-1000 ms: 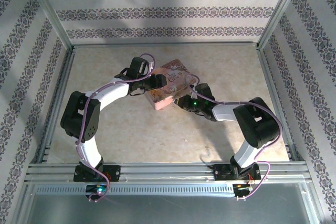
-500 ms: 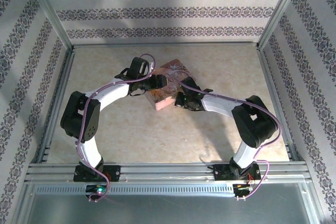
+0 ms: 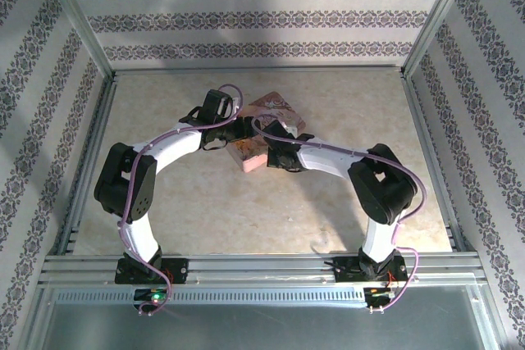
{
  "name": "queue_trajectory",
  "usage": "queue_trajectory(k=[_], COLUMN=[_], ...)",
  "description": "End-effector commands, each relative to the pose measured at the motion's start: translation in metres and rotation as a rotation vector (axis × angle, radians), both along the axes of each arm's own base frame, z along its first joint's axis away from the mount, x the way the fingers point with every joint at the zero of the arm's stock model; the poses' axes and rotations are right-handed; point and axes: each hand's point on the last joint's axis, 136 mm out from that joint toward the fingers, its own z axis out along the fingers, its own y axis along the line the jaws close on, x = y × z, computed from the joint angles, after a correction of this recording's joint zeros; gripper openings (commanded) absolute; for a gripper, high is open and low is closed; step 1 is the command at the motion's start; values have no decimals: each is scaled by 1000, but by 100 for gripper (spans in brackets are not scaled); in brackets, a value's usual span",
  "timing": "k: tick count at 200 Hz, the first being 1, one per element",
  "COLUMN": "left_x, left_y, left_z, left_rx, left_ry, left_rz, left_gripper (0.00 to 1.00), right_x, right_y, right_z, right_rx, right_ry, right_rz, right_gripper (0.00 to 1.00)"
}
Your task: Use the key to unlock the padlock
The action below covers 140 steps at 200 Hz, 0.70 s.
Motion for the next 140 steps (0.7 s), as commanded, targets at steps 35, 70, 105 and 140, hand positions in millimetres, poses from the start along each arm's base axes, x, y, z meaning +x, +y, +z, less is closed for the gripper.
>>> queue_trajectory(k=[35,70,105,140], left_x=[-17,-17,-16,-16], left_y=[9,11,11,12], left_z=[-24,-25,-25,-26], left_rx=[48,49,49,49], left_ry=[94,91,91,93], left_rz=[23,28,29,30], left_gripper=[61,61,61,61], right_x=[0,-2,-7,-12], right_y=[7,17,28,25], right_z=[-18,-17,-11,1], right_rx=[-111,-63,0,15], right_ry=[54,58,58,42], right_rz=[73,100,147,163], right_gripper=[16,31,46,58])
